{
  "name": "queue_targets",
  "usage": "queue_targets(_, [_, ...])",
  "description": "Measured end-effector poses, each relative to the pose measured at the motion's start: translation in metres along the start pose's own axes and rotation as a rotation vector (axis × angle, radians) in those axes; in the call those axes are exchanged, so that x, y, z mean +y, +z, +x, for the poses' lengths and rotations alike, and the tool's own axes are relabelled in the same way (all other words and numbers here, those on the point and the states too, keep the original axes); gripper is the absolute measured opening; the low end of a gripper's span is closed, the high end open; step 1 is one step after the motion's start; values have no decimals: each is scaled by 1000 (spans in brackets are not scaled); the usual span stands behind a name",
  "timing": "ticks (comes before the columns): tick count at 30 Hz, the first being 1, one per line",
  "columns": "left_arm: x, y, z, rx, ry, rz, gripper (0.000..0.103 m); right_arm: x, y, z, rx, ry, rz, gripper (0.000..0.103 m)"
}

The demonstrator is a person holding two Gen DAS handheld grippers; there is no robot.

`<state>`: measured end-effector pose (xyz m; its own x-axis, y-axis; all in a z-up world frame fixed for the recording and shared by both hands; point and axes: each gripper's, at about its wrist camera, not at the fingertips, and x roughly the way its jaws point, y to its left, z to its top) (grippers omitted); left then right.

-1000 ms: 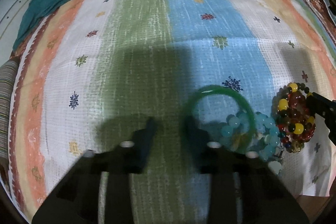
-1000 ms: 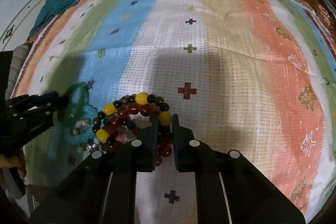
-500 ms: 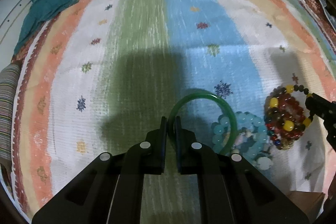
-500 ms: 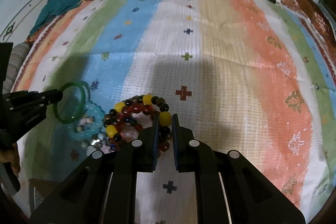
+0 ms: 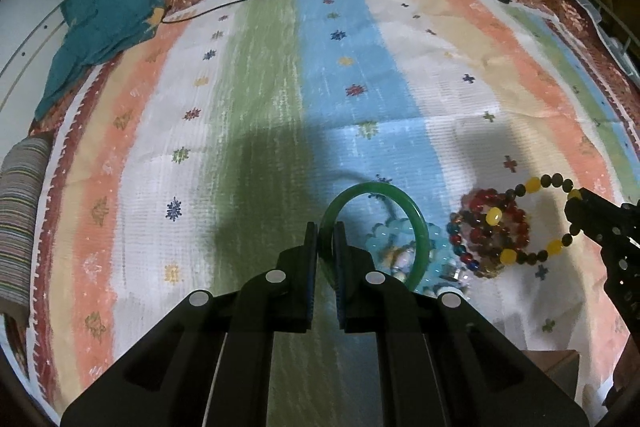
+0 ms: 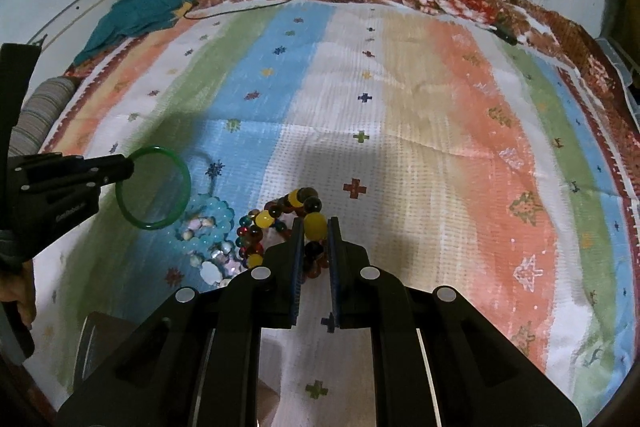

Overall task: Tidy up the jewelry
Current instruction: 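Lift green bangle with left tool while right tool lifts yellow-black bracelet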

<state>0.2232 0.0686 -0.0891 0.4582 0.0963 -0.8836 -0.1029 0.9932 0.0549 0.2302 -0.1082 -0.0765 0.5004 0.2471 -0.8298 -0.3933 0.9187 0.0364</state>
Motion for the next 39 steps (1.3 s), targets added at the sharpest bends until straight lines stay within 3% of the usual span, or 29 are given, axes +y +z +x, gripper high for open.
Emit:
queue_targets(20, [-32,-17,-65,-91,-71,33,7,-5,-15,-53,-83,0,26,12])
queue_targets(39, [-29,-43,-107,-147,-127,8,8,17,-29,-113,-189,39,-3,12])
